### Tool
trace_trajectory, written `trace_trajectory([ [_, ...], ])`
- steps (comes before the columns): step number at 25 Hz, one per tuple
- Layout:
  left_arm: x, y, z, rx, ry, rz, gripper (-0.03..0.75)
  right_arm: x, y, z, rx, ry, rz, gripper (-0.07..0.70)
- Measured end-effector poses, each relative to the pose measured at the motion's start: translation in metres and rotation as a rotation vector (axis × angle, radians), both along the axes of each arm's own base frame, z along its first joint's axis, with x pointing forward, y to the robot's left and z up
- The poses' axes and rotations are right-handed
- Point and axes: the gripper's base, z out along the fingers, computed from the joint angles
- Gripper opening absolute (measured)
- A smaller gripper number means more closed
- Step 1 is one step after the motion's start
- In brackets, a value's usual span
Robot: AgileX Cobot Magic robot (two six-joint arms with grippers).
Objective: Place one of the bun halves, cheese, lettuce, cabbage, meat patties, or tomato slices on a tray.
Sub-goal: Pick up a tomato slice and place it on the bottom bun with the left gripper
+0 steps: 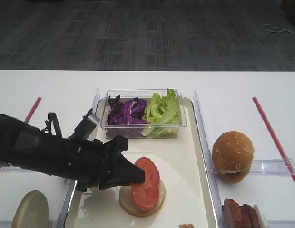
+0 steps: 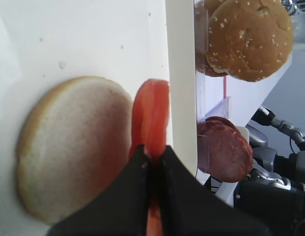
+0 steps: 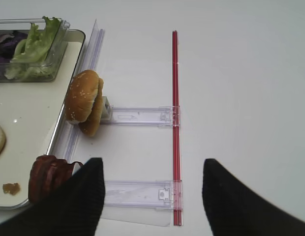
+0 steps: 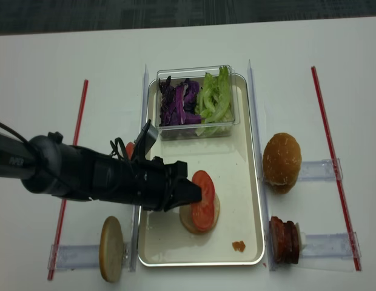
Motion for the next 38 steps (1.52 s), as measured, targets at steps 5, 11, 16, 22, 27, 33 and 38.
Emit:
trace_trajectory([
  [5,0.0001,0.0001,-0.0002,0.002,0.01,0.007,0.05,0.0,0.0,0.0,0.0,0.0,0.0,0.452],
  [11,0.0001,0.0001,-0.0002,0.002,0.013,0.009,0.255,0.0,0.0,0.0,0.0,0.0,0.0,0.452],
  [16,0.0001,0.0001,-0.0002,0.002,0.017,0.011,0.363,0.0,0.0,0.0,0.0,0.0,0.0,0.452],
  [22,0.0005,0.0005,-0.0008,0.009,0.017,0.015,0.373,0.0,0.0,0.0,0.0,0.0,0.0,0.452],
  [27,0.0011,0.0011,-0.0019,0.022,0.016,0.023,0.376,0.0,0.0,0.0,0.002,0.0,-0.001,0.452],
  [33,0.0026,0.0027,0.001,0.046,-0.008,0.039,0.376,0.0,0.0,0.0,0.002,0.0,-0.001,0.452],
  [38,0.0032,0.0035,0.0061,0.052,-0.022,0.052,0.376,0.0,0.0,0.0,0.003,0.0,-0.002,0.452],
])
